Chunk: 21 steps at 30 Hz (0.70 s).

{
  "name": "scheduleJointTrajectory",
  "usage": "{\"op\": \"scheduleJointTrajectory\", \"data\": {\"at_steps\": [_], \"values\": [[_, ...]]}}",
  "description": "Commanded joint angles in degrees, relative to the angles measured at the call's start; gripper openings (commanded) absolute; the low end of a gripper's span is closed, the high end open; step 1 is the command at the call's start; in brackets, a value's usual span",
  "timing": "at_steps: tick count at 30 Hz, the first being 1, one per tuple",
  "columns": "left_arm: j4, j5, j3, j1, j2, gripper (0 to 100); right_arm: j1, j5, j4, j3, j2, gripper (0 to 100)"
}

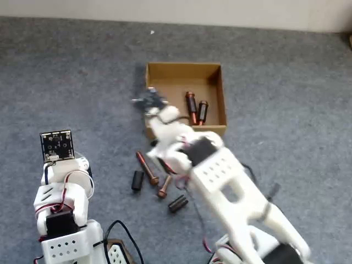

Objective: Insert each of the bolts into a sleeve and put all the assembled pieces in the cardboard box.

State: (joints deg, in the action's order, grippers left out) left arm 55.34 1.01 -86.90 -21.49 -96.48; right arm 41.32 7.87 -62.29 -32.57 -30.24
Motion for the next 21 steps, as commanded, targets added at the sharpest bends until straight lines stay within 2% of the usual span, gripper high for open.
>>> {"op": "scheduleJointTrajectory", "data": {"at_steps": [1,5,9,15,21], "values": [[-1.41,-0.70,0.57,-0.57,-0.40,2,-5.32,-4.04,-0.40,-4.26,-11.38,0.5],[-1.41,-0.70,0.48,-0.57,-0.40,2,-10.51,-8.00,1.71,-12.18,-19.47,0.5],[-1.41,-0.70,0.84,-0.48,-0.40,2,-16.31,-12.40,9.27,-23.43,-27.65,0.5],[-1.32,-0.70,1.27,5.05,-0.40,2,-23.87,-18.02,24.22,-39.87,-38.20,0.5],[-1.14,0.70,5.14,11.21,-0.04,2,-28.70,-18.37,25.54,-45.23,-44.62,0.5]]}}
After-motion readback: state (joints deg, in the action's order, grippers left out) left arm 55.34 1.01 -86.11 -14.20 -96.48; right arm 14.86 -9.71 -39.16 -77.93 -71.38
